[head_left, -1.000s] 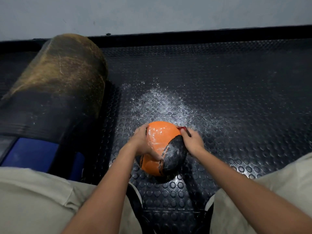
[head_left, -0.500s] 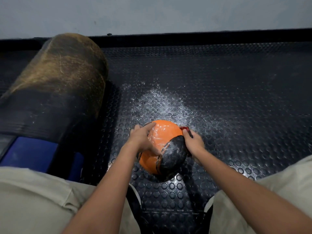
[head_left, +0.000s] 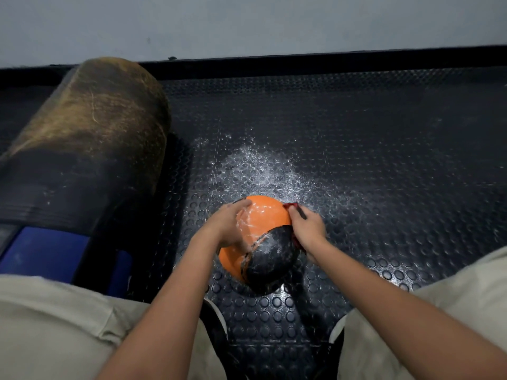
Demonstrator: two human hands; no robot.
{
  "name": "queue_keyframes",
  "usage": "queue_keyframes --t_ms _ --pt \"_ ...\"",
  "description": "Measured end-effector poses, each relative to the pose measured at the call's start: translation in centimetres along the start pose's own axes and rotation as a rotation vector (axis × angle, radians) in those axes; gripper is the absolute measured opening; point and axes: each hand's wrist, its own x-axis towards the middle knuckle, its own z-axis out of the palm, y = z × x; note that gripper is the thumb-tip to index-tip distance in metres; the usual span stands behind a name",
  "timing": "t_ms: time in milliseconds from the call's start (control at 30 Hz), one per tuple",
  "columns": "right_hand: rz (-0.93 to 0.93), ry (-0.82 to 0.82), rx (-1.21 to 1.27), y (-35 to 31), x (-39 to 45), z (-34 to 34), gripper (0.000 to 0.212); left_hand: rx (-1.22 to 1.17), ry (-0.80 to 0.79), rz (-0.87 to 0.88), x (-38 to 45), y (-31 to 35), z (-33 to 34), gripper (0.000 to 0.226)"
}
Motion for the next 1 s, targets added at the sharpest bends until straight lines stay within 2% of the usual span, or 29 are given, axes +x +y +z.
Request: queue_keyframes --t_ms 100,167,267,333,400,600,700,767,933,1000 --pt "-0.225 -0.035 -0.169 -1.7 -0.7 0.4 0.031 0.054 0.001 0.001 0.6 -0.4 -0.2 0.113" --pt "-0.285 -0.063 -0.188 -1.5 -0.5 0.6 0.036 0.056 0.003 -0.006 0.7 -0.5 0.0 0.116" --pt "-0.197 0.03 -0.137 -0.4 -0.3 0.3 0.037 0.014 0.061 0.022 0.6 -0.1 1.2 0.126" --pt "-0.071 0.069 -0.12 0.4 0.0 0.0 0.036 0.026 0.149 0.05 0.5 0.3 2.5 0.122" --pt "-0.036 0.087 -0.106 0.5 0.0 0.0 0.037 0.038 0.205 0.07 0.7 0.6 3.3 0.118" --pt "-0.258 0.013 -0.135 0.2 -0.2 -0.2 0.036 0.016 0.174 -0.022 1.3 0.3 2.0 0.141" --pt "-0.083 -0.022 -0.111 1.7 0.4 -0.5 0.039 0.026 0.16 -0.022 0.9 0.5 2.0 0.14" --pt "0.006 -0.027 -0.093 1.3 0.5 -0.5 0.032 0.05 0.159 -0.013 0.9 0.5 2.1 0.138" --pt "-0.212 -0.048 -0.192 -1.5 -0.2 0.0 0.032 0.009 0.136 -0.07 1.1 -0.1 1.4 0.139" --pt "-0.229 -0.062 -0.18 -0.4 -0.1 -0.1 0.035 -0.017 0.13 -0.08 1.0 0.0 1.3 0.14"
